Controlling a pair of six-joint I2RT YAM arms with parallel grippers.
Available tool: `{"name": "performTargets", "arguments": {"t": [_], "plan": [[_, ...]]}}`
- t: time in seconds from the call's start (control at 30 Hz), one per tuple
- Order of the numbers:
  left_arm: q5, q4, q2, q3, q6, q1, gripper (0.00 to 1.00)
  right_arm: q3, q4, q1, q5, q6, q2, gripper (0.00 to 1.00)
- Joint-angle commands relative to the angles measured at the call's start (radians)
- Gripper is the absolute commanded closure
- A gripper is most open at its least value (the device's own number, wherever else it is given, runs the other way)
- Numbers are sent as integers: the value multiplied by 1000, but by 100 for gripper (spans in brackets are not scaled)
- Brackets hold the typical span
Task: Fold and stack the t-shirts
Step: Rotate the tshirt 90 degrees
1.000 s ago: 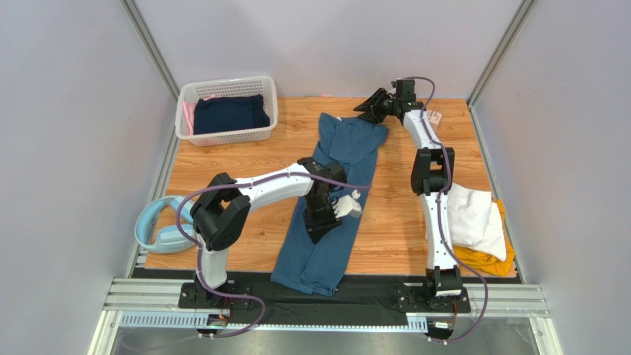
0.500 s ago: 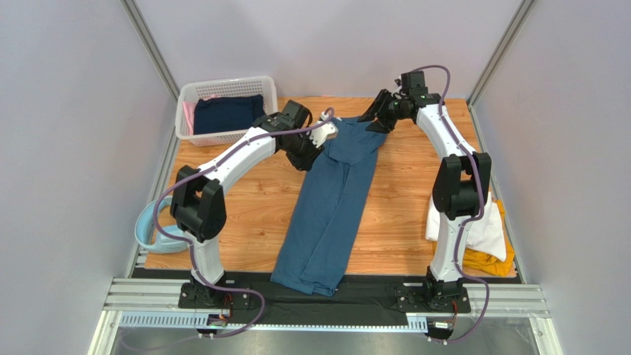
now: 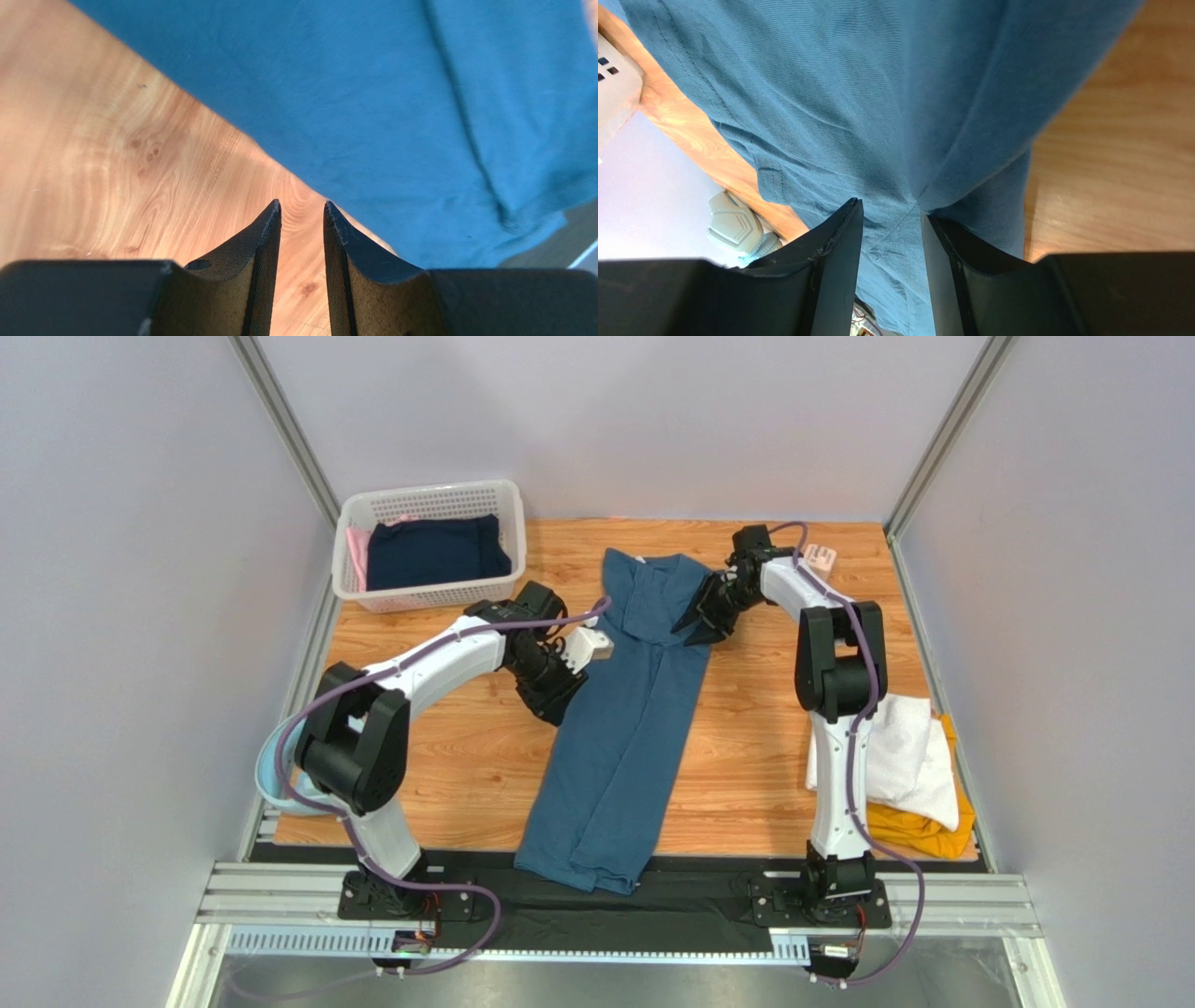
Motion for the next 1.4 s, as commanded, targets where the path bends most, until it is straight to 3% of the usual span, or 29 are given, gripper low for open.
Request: {"name": "performTargets", "arguments": {"t": [0.0, 0.13, 0.37, 0.53, 0.73, 0.83, 0.9, 1.0, 1.03, 1.1, 1.13, 1.27, 1.37], "plan": [[91, -8, -112, 6, -10, -9, 65, 82, -29, 6, 70, -34, 83, 57], [102, -11, -137, 1, -13, -18, 64, 296, -104, 8, 70, -52, 222, 57], [83, 0, -135, -29, -13, -18, 64, 773, -66, 2, -135, 24, 492, 59], [60, 23, -114, -42, -13, -18, 64, 737, 76, -6, -215, 70, 463, 59], [27, 60, -72, 7, -47, -15, 65, 532, 91, 23, -152, -58, 181, 51], [18, 88, -61, 44, -94, 17, 65, 451, 13, 43, -55, -124, 14, 42], [33, 83, -55, 78, -123, 40, 65, 350, -33, 55, -22, -122, -96, 42], [7, 88, -49, 104, -113, 54, 65, 6, 8, 74, -10, -69, -335, 42], [2, 88, -43, 113, -113, 54, 64, -210, 75, 80, -19, -59, -464, 42], [-10, 89, -11, 154, -128, 54, 64, -411, 152, 118, -55, -33, -576, 43], [-10, 85, 3, 173, -134, 53, 64, -586, 198, 136, -97, -22, -619, 44], [-5, 81, 112, 302, -162, 47, 65, -889, 286, 251, -196, 33, -802, 45], [1, 69, 191, 398, -178, 39, 64, -1003, 353, 325, -270, 98, -851, 46]]}}
